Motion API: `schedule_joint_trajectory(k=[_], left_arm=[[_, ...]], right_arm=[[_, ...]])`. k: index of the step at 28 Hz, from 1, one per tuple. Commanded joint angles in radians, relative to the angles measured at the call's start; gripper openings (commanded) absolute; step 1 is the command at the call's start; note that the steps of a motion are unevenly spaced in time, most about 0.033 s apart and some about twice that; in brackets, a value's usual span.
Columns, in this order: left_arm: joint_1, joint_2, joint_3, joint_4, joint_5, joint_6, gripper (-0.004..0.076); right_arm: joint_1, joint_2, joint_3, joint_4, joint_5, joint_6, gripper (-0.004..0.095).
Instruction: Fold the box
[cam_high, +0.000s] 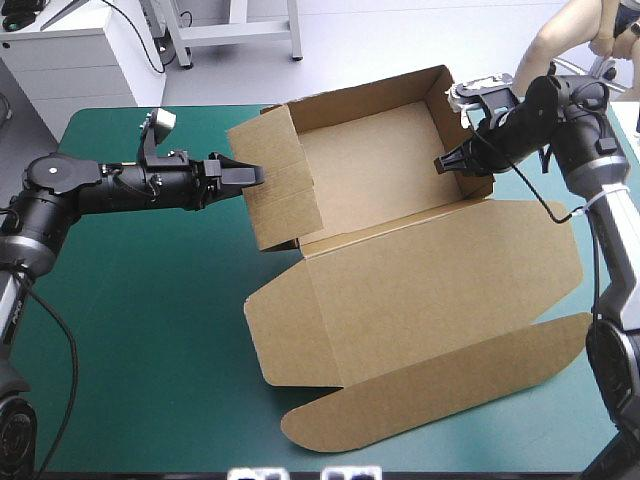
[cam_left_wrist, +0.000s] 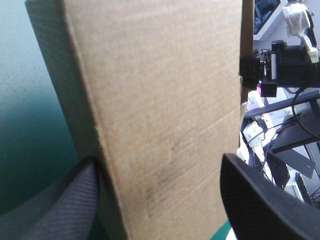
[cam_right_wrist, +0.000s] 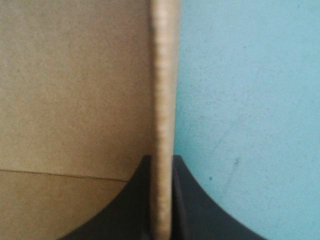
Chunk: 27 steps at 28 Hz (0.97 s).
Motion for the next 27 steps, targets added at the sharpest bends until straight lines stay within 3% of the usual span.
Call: schedule_joint_trajectory(k=[1,8,11,19,27], left_arm=[[-0.005,-0.033,-0.03,-0.101,-0.036,-0.004,0.0493],[-0.005,-0.035,-0.03,-0.113,-0.058,-0.009,0.0493],[-0.021,-0.037,-0.053,-0.037,-0.054,-0.084,0.0493],[-0.23,-0.043,-0.2,0.548,-0.164,-0.566,0.0493],[-0.389,-0.035,-0.211,0.782,-0.275,-0.815,0.0493]], right_arm=[[-0.003,-0.044,-0.027,0.021,-0.033,0.001,-0.0018],[-0.002,-0.044,-0.027,0.02,-0.028,0.001,-0.0018],[0.007,-0.044,-0.027,0.015,-0.028,0.001,-0.0018],[0.027,-0.044,-0.027,-0.017,-0.041,0.039,-0.0018],[0.063,-0.044,-0.078,-0.023,-0.035,0.05,-0.0018]])
